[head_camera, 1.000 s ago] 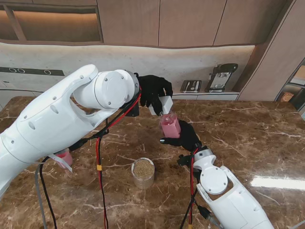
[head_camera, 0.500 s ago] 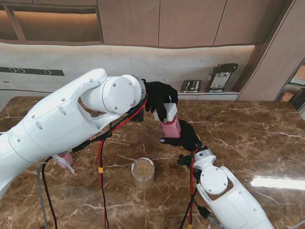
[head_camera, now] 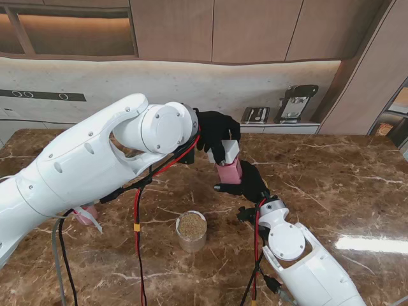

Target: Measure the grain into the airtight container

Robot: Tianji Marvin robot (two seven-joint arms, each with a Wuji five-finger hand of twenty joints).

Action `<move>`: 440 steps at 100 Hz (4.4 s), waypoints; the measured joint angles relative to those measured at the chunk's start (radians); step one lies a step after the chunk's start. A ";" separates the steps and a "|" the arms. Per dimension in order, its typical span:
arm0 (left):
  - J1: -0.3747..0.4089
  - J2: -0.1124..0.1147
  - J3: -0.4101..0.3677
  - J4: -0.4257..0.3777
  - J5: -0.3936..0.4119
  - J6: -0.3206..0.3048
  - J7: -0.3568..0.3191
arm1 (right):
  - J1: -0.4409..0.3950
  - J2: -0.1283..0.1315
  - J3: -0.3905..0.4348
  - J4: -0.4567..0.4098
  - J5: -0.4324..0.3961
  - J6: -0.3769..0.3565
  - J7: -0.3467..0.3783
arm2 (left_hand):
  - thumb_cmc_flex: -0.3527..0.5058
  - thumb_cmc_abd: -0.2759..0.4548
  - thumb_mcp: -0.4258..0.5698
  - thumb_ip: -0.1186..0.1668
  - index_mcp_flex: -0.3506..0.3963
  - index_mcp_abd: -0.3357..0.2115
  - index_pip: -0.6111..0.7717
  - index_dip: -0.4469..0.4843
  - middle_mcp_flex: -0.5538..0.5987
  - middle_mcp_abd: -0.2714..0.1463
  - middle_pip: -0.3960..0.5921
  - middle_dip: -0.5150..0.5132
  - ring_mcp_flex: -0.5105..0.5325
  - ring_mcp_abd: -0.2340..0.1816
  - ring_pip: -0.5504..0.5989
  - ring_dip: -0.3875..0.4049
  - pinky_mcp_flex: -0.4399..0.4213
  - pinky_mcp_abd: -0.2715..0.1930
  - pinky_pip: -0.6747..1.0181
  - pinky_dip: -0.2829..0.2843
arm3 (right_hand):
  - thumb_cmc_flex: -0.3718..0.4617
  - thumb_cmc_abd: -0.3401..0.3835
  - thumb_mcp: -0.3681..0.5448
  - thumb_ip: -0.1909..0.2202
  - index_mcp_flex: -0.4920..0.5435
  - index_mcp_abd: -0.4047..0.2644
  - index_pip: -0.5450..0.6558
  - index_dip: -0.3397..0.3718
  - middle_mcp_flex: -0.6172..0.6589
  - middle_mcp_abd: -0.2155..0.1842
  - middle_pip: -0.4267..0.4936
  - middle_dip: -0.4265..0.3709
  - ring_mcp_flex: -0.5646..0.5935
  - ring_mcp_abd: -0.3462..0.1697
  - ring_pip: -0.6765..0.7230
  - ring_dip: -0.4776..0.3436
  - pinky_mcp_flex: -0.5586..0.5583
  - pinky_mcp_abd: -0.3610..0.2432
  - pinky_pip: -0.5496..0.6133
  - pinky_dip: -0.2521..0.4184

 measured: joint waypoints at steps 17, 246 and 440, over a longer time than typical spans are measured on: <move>0.012 -0.001 -0.005 -0.002 0.005 -0.015 0.006 | -0.006 -0.001 0.000 -0.007 0.023 0.001 0.003 | 0.000 0.000 0.000 0.000 0.000 0.000 -0.001 0.003 0.000 0.000 0.000 0.010 0.000 0.000 0.000 0.006 0.000 0.000 0.000 0.000 | 0.000 0.000 0.000 0.000 0.000 0.000 0.000 -0.001 0.000 0.000 0.000 0.000 0.000 0.000 0.000 0.000 0.000 0.000 0.000 0.000; 0.100 0.020 -0.085 0.011 0.060 -0.225 -0.016 | -0.016 -0.004 0.010 -0.029 0.051 -0.003 0.007 | -0.182 0.142 0.027 0.103 -0.243 -0.211 -0.526 -0.322 -0.505 -0.047 0.057 -0.580 -0.429 0.003 -0.106 -0.171 -0.361 -0.035 -0.167 0.095 | -0.007 0.010 0.000 0.000 -0.002 0.002 0.000 -0.003 0.000 0.000 0.000 0.000 0.000 -0.002 0.000 0.000 -0.004 0.000 0.000 0.000; 0.134 0.016 -0.105 -0.053 0.085 -0.113 0.029 | -0.015 -0.005 0.010 -0.026 0.032 -0.004 0.002 | -0.248 0.304 -0.160 0.167 -0.130 -0.068 -0.401 -0.183 -0.378 -0.007 0.038 -0.527 -0.247 0.004 -0.099 -0.153 -0.260 -0.009 -0.015 0.222 | -0.007 0.010 0.000 0.000 -0.002 0.002 0.000 -0.003 0.000 0.000 0.000 0.000 0.000 -0.003 0.000 0.000 -0.006 0.000 0.000 0.000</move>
